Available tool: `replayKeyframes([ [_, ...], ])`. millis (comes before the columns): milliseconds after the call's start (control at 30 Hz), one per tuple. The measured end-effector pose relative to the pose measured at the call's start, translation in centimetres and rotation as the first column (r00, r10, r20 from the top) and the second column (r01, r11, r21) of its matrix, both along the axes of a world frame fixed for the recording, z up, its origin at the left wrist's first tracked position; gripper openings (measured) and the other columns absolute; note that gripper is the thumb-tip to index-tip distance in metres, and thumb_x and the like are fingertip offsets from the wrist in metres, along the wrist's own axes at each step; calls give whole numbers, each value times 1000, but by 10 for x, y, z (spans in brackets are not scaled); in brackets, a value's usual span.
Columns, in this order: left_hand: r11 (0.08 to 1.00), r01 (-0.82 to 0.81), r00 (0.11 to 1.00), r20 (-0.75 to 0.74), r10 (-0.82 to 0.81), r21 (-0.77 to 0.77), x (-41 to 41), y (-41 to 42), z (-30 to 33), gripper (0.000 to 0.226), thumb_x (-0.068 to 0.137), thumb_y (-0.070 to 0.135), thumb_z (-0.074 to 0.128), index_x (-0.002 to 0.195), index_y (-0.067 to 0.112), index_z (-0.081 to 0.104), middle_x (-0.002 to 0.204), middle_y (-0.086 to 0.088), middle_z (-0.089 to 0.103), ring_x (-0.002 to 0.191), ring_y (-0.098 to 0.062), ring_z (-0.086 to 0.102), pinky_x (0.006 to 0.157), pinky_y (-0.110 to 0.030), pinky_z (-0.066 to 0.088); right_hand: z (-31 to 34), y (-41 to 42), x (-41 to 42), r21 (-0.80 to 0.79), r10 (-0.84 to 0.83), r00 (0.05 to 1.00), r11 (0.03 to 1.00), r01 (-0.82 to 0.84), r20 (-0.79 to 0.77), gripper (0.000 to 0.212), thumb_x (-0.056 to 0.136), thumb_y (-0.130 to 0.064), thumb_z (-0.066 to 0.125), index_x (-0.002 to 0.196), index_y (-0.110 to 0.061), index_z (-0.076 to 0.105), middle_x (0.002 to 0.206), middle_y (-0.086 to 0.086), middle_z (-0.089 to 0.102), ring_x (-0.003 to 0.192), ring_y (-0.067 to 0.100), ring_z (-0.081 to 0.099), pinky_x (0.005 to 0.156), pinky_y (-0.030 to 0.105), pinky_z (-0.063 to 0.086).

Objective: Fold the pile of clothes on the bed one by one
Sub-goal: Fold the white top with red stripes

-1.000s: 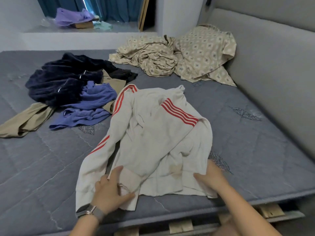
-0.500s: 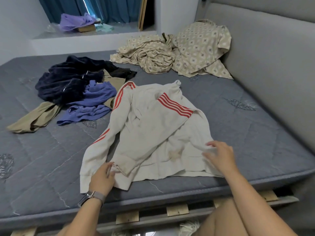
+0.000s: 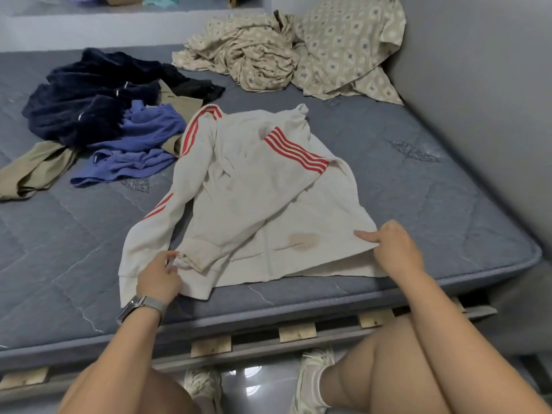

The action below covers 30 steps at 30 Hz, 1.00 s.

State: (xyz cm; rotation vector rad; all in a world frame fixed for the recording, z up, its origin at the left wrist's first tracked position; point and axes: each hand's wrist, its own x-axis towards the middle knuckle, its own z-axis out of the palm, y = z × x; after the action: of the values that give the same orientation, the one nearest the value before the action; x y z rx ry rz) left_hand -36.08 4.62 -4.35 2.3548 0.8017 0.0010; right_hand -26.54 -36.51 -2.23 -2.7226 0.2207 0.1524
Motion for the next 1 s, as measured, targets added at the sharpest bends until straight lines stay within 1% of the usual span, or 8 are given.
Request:
replayKeyframes([
  [200, 1000, 6, 998, -60, -6, -2, 2, -6, 6, 36, 90, 4, 47, 123, 15, 56, 119, -20, 61, 107, -39, 55, 82, -36, 42, 3, 5, -12, -175, 93, 921, 970, -170, -379, 52, 98, -7, 33, 138, -36, 49, 138, 9, 42, 126, 32, 38, 101, 42, 41],
  [300, 999, 42, 993, -106, -44, -24, 2, -8, 5, 38, 87, 3, 49, 123, 15, 54, 120, -18, 60, 110, -37, 54, 87, -37, 42, 9, 26, -19, -447, 183, 945, 845, -293, -273, 41, 94, -14, 40, 128, -30, 55, 138, 5, 35, 126, 29, 28, 102, 43, 30],
  [467, 992, -51, 998, 54, 45, 116, 6, -11, 14, 22, 78, 20, 63, 101, 19, 67, 114, -16, 60, 93, -33, 57, 80, -38, 48, -7, 50, -30, -251, 368, 847, 841, -479, -384, 53, 99, -31, 32, 149, -14, 26, 161, 5, 5, 147, 25, 1, 119, 46, 0],
  [600, 866, -426, 892, 285, 351, 264, 4, -6, 29, 58, 71, 37, 61, 121, 10, 55, 128, -23, 46, 115, -42, 41, 93, -56, 36, 4, 60, -28, -182, 271, 960, 943, -279, -69, 33, 99, -33, 34, 116, -21, 60, 108, -1, 68, 103, 22, 59, 92, 34, 35],
  [733, 917, -380, 888, -229, 399, 124, 4, 27, 10, 100, 59, 68, 63, 133, 4, 43, 132, -26, 48, 120, -43, 45, 100, -53, 38, 8, 68, -14, -4, 108, 993, 994, -108, 47, 42, 95, -24, 40, 136, -32, 41, 90, -14, 62, 91, 15, 58, 89, 36, 36],
  [800, 932, -360, 900, -253, 356, 32, 1, 30, 8, 88, 54, 66, 56, 114, 3, 56, 114, -22, 61, 104, -40, 57, 90, -45, 47, 10, 76, -6, -13, 73, 997, 997, -74, -26, 48, 93, -26, 41, 139, -34, 34, 114, -16, 59, 109, 13, 53, 98, 41, 29],
  [900, 872, -417, 896, 42, 441, -256, 7, 9, 36, 44, 54, 43, 57, 82, 10, 63, 90, -14, 67, 86, -33, 62, 79, -41, 50, 11, 86, 6, -52, 17, 1000, 999, -18, -3, 48, 91, -23, 44, 136, -37, 37, 116, -19, 56, 113, 9, 46, 103, 43, 17],
  [1000, 951, -251, 905, 305, 296, -180, 23, -27, 76, 16, 66, 29, 59, 73, 15, 62, 74, -7, 67, 74, -30, 60, 70, -40, 48, 8, 96, 14, 276, 34, 993, 959, -64, 110, 41, 90, -19, 52, 128, -33, 46, 115, -13, 61, 107, 10, 54, 93, 29, 30],
])
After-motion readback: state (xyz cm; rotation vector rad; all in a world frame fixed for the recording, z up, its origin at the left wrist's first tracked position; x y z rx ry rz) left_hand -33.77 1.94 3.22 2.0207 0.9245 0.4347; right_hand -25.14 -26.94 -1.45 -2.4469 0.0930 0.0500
